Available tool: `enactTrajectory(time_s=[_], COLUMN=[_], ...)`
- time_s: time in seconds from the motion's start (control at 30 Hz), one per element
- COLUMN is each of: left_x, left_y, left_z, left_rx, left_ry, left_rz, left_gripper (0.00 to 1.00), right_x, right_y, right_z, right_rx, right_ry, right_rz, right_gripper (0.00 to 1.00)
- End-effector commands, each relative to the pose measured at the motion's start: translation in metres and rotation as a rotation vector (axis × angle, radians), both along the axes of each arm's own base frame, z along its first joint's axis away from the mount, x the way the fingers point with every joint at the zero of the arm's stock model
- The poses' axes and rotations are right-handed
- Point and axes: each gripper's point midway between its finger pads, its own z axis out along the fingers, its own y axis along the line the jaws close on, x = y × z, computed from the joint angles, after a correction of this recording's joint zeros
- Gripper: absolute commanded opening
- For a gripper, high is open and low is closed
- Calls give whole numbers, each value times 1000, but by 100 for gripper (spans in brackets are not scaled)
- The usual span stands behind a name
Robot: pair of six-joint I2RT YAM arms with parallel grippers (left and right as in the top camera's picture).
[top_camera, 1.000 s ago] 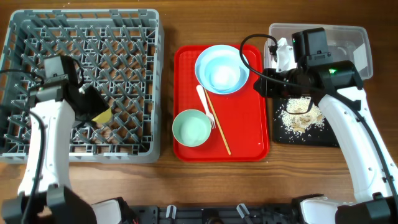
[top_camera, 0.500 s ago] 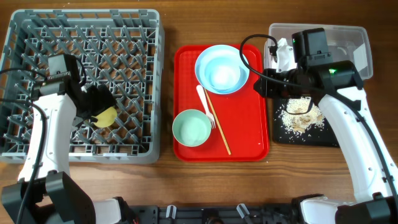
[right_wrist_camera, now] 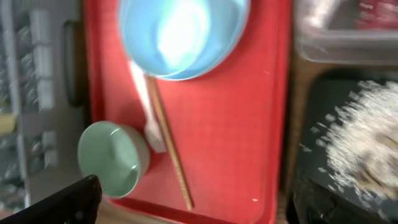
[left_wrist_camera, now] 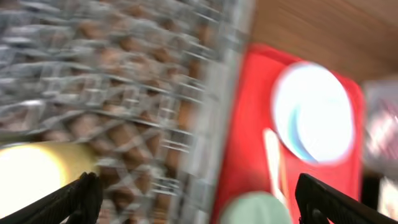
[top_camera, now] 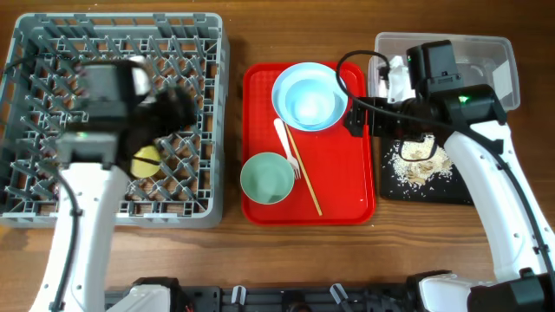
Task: Sort waste into correct bins and load items into the dishwasher rack
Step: 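Reach the left gripper to the green bowl and grasp it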
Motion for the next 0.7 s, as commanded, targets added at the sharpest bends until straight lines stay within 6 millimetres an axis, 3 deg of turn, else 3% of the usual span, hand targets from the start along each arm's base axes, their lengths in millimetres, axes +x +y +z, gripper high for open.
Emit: enactTrajectory(time_s=[0.0, 0.17, 0.3, 0.33, 0.53, 0.67], left_x=[-8, -20, -36, -47, -81, -101], left_y=[-63, -115, -153, -171, -207, -217], left_z=[-4, -30, -68, -89, -148, -184], left_rx=[-42, -4, 60, 90, 174, 236], left_ry=[17, 80, 178, 236, 386, 475], left_rz=[-196, -342, -451, -508, -634, -688], left_gripper=[100, 98, 94, 92, 90, 80], right_x=[7, 6, 3, 2, 1, 1], right_y=[-34, -50, -59, -61, -63, -63], right_z=[9, 12, 9, 8, 8, 8], right_rx=[-32, 16, 8, -6, -11, -10], right_ry=[-14, 3, 23, 24, 28, 28], right_rz=[-193, -246, -269, -274, -278, -279], right_gripper=[100, 100, 100, 100, 100, 100])
